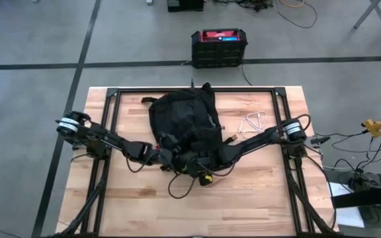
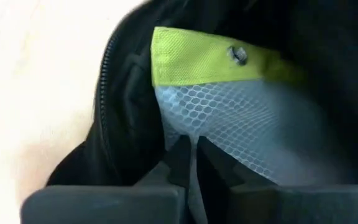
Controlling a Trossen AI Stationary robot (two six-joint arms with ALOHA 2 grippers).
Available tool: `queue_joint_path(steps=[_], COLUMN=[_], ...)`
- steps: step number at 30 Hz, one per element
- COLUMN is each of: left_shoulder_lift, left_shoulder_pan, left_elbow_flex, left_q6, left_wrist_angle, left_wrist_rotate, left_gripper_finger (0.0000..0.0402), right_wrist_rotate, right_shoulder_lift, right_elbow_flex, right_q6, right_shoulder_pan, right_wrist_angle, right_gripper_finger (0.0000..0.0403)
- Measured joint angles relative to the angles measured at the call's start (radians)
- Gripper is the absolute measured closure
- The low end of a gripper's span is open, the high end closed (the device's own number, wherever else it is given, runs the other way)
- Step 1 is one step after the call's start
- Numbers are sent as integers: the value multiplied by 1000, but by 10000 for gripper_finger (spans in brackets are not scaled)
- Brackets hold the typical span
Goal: Unpack backpack
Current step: Remove the zip bag from the black backpack
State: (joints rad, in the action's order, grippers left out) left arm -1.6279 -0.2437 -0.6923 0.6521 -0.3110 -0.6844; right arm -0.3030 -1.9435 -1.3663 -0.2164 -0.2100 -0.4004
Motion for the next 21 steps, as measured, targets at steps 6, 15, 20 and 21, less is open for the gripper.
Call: queue_joint_path(steps=[6, 15, 20, 21], left_shoulder_lift=[-6, 17, 74, 91], left_shoulder_pan=[-1, 0, 1, 1], left_elbow_flex=[4, 1, 1, 1], left_q6=[-40, -42, -74, -86], left_wrist_angle=[28, 28, 33, 35], left_wrist_rotate=[14, 0, -6, -7], left_gripper_finger=[401, 401, 401, 401], right_wrist_rotate=[-2, 141, 146, 145], right_shoulder_lift=[102, 77, 12, 4], right_elbow_flex=[-19, -16, -20, -22], right_q6=[14, 13, 60, 67], right_shoulder_pan=[-13, -15, -6, -1], right_wrist_angle=[71, 90, 97, 108], right_gripper_finger=[400, 397, 351, 335])
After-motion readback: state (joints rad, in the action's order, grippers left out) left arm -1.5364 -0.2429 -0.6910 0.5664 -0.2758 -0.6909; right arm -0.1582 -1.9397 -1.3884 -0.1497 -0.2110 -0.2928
